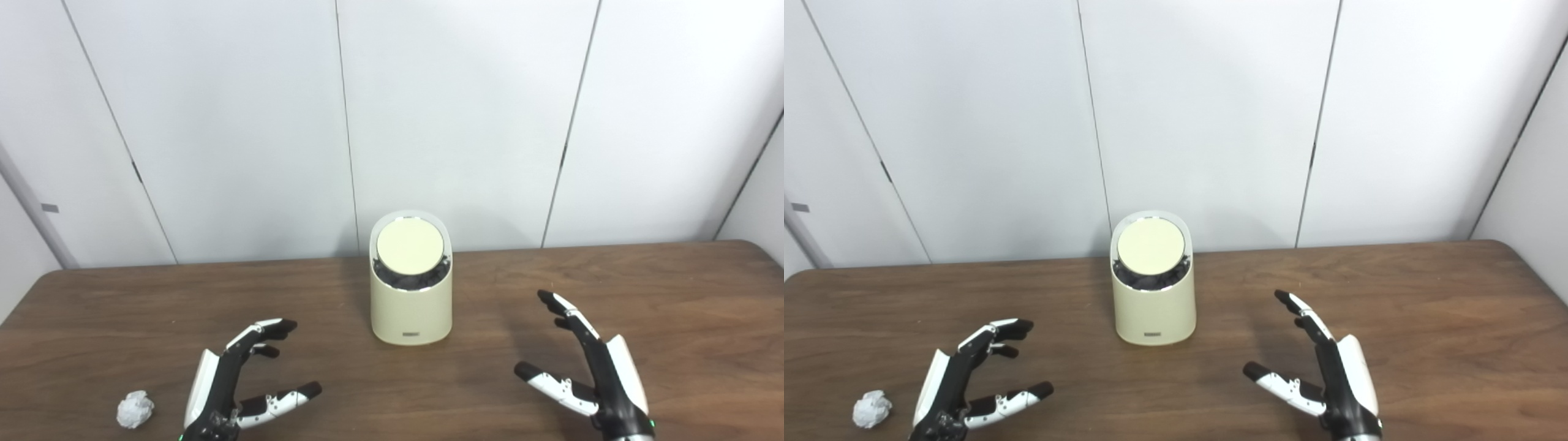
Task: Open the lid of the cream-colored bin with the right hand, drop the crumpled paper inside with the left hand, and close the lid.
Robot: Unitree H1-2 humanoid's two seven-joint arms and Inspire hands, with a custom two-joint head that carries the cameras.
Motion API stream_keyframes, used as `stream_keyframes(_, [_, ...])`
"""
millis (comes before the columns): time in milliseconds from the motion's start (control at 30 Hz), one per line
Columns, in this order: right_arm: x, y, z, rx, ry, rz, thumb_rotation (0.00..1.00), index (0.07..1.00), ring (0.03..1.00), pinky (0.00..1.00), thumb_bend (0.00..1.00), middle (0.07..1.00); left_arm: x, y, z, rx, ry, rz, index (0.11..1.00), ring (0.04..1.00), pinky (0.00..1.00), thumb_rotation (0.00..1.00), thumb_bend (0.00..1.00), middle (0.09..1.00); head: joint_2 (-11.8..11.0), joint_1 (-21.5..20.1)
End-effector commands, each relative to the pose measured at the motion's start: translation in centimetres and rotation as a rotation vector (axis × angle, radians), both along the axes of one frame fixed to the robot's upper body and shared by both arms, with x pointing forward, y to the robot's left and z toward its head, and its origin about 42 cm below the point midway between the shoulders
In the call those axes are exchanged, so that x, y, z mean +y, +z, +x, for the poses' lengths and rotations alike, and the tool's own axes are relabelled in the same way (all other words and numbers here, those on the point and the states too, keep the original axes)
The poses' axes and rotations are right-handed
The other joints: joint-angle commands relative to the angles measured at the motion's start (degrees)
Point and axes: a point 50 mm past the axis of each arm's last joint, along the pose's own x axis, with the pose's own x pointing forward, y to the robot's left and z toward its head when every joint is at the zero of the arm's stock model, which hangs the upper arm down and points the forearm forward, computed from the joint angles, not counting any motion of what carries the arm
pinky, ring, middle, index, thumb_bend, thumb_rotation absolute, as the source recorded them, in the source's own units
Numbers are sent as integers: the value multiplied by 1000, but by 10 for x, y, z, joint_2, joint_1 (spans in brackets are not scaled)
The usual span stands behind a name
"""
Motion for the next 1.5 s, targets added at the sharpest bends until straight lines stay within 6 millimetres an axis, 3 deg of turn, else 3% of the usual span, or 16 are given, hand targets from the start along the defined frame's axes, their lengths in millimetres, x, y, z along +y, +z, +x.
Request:
stream_keyframes(0, [5, 37, 19, -110, 18, -7, 707, 857, 853, 796, 793, 858, 0, -3, 1, -4, 8, 2, 708, 729, 624, 248, 875, 737, 0, -1])
stream_keyframes(167, [8, 60, 40, -126, 5, -46, 754, 856, 844, 768, 872, 861, -2, -4, 3, -2, 8, -4, 707, 727, 621, 249, 879, 737, -3, 0])
stream_keyframes(300, [13, 77, 59, -149, -10, -61, 721, 839, 831, 748, 905, 851, -3, -4, 3, -4, 6, -5, 709, 728, 620, 246, 878, 737, -4, -1])
stream_keyframes(633, [24, 106, 86, -159, -3, -90, 704, 858, 827, 720, 958, 861, -5, -5, 4, -2, 2, -3, 711, 729, 626, 235, 869, 737, -6, 1])
stream_keyframes(767, [30, 115, 93, -153, -12, -102, 689, 859, 823, 708, 998, 859, -6, -6, 4, -1, 3, 0, 709, 728, 627, 226, 870, 737, -7, 3])
stream_keyframes(1300, [58, 136, 118, -104, -74, -238, 594, 865, 804, 669, 996, 849, -11, -8, 5, 7, 4, -9, 707, 726, 626, 255, 895, 733, -9, 5])
stream_keyframes(1467, [66, 140, 124, -95, -75, -255, 614, 872, 826, 673, 1000, 857, -13, -7, 5, 4, 3, -4, 706, 722, 623, 246, 891, 730, -9, 7])
